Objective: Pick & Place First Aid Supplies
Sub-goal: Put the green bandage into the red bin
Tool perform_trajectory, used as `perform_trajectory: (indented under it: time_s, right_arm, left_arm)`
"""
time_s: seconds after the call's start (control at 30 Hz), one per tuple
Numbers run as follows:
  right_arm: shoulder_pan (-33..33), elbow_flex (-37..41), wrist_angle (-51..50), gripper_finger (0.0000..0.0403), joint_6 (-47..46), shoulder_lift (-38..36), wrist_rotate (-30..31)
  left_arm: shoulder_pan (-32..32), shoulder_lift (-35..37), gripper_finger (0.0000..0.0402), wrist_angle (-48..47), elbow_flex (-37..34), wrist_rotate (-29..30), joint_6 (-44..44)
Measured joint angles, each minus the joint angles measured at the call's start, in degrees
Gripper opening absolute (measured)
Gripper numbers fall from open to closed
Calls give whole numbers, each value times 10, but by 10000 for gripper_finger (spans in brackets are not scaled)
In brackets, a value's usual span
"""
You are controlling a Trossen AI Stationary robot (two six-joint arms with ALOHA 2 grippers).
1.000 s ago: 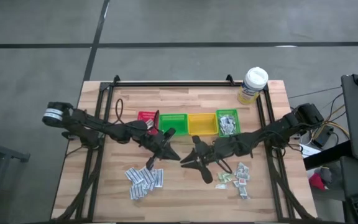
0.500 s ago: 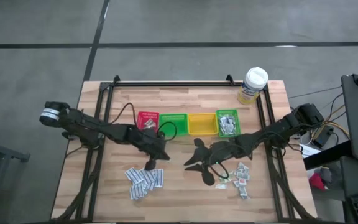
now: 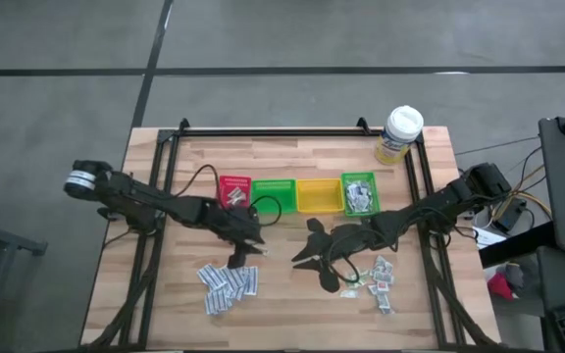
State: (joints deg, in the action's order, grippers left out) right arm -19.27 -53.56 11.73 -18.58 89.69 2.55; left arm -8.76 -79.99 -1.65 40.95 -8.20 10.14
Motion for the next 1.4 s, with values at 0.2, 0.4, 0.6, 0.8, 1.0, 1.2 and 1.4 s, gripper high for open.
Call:
perform_trajectory:
  time_s: [0.2,0.4,0.6,0.8,1.0,1.2,1.4]
  right_arm:
    - [0,0,0,91,6,0,0]
    - [0,0,0,84,8,0,0]
    - [0,0,0,74,8,0,0]
    - [0,0,0,77,8,-1,0]
    - [0,0,1,88,6,-1,0]
    - [0,0,1,89,6,-1,0]
    - [0,0,1,77,6,-1,0]
  left_arm:
    - [-9,-48,176,1,1,4,-28]
    - [-12,-99,178,4,26,8,-49]
    - [-12,-150,179,-50,78,36,-80]
    - [-12,-189,179,-141,125,63,-83]
    - [-11,-207,179,-140,133,72,-83]
    - [-11,-204,174,-140,133,74,-76]
    - [-11,-204,140,-139,132,80,-66]
